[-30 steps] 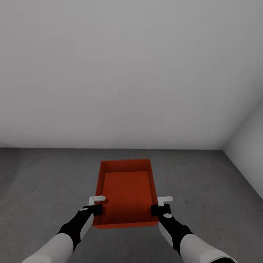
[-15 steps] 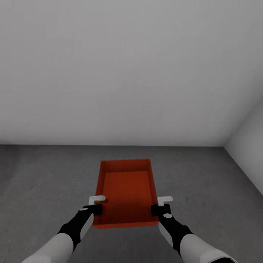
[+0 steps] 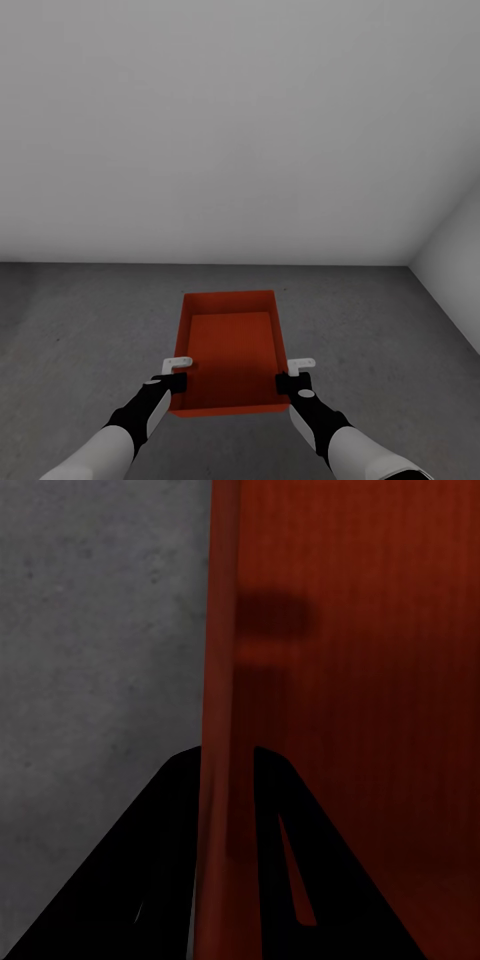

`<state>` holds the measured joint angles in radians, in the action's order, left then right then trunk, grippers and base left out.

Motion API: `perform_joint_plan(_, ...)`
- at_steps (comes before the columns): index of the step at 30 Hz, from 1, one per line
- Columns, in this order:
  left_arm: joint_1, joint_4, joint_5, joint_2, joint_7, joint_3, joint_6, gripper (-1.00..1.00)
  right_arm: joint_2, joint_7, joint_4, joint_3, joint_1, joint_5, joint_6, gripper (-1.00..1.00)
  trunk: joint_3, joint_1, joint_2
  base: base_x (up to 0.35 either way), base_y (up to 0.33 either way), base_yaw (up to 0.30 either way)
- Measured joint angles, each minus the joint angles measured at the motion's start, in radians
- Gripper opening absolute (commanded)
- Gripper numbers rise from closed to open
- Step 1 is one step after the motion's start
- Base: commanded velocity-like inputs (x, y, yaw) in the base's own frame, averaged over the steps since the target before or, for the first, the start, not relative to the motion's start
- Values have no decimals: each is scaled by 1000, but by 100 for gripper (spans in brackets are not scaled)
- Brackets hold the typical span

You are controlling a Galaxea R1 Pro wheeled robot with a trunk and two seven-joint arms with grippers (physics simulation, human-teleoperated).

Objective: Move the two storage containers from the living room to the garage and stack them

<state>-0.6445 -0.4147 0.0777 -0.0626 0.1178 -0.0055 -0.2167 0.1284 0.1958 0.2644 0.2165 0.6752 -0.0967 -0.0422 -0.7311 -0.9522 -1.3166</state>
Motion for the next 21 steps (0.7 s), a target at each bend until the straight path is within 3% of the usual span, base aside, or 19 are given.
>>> perform_joint_plan(21, 0, -1, 0, 0, 0, 0, 0, -100, 0, 1, 2, 2, 0, -2, 0, -100, -7, 0, 0, 0, 0, 0)
